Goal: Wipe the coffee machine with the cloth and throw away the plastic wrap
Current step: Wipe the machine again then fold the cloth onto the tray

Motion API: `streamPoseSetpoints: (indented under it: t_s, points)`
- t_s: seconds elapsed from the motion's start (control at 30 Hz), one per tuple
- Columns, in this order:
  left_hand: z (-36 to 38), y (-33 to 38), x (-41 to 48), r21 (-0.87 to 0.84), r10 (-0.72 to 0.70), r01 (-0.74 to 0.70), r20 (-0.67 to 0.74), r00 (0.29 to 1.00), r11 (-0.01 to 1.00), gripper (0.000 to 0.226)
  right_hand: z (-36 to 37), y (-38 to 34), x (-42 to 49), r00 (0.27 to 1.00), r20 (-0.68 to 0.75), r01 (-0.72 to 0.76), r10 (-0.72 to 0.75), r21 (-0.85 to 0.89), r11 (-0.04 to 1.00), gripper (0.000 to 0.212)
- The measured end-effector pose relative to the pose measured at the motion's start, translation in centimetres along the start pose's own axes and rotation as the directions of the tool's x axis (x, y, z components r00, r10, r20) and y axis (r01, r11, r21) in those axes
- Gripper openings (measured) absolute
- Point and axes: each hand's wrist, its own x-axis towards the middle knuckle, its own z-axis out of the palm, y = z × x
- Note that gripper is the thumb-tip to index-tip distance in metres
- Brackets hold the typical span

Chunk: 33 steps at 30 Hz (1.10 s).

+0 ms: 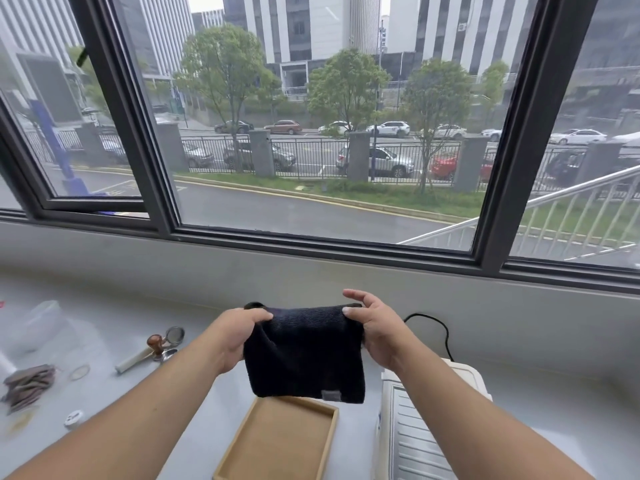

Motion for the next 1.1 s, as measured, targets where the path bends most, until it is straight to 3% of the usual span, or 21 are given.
streamPoseSetpoints:
  t_s: [0.1,0.2,0.23,0.5,0.6,0.7,0.8,0.9,0.97,1.1]
  points:
    - [-0.9,-0.1,0.4,0.053,0.045,-0.042,-0.056,0.997,0.998,0.037,-0.3,0.1,0.1,1.0,-0.012,0.007,-0.008,-0.105,0.994,0.037]
    - [-2.2,0.2,1.2,0.059,0.093,-0.091,-0.03,0.995,0.994,0.074,-0.8,0.3,0.3,0.999,-0.042,0.012,-0.02,-0.193,0.981,0.039]
    - [-2.7,0.4,1.4,0.082,0.116,-0.116,-0.002,0.993,0.99,0.076,-0.9,0.3,0.4,0.998,-0.056,0.014,-0.027,-0.223,0.975,0.04]
    - [-6.5,2.0,4.1,0.432,0.23,-0.279,0.164,0.959,0.858,0.031,-0.5,0.4,0.8,0.985,-0.142,0.024,-0.097,-0.444,0.896,0.038]
    - [-7.2,2.1,5.4,0.628,0.288,-0.366,0.228,0.93,0.687,0.024,0.5,0.5,0.8,0.972,-0.183,0.025,-0.146,-0.54,0.841,0.036]
    - [-7.6,2.1,6.5,0.774,0.358,-0.413,0.257,0.898,0.48,0.015,1.6,0.7,1.0,0.955,-0.214,-0.01,-0.206,-0.716,0.698,0.028]
    - [-8.1,2.1,7.4,0.824,0.419,-0.429,0.263,0.869,0.372,0.009,2.8,1.0,1.0,0.934,-0.244,-0.09,-0.26,-0.867,0.491,0.012]
    - [-8.6,2.0,8.3,0.855,0.467,-0.449,0.296,0.833,0.259,0.012,3.7,1.4,0.8,0.923,-0.287,-0.167,-0.256,-0.898,0.408,0.007]
    - [-9.0,1.9,8.9,0.85,0.472,-0.454,0.295,0.831,0.266,0.017,4.2,1.7,0.8,0.918,-0.319,-0.196,-0.237,-0.883,0.426,0.008]
    - [-9.5,1.5,9.6,0.763,0.434,-0.459,0.261,0.862,0.454,0.023,4.9,2.2,0.8,0.888,-0.407,-0.221,-0.216,-0.788,0.575,0.014]
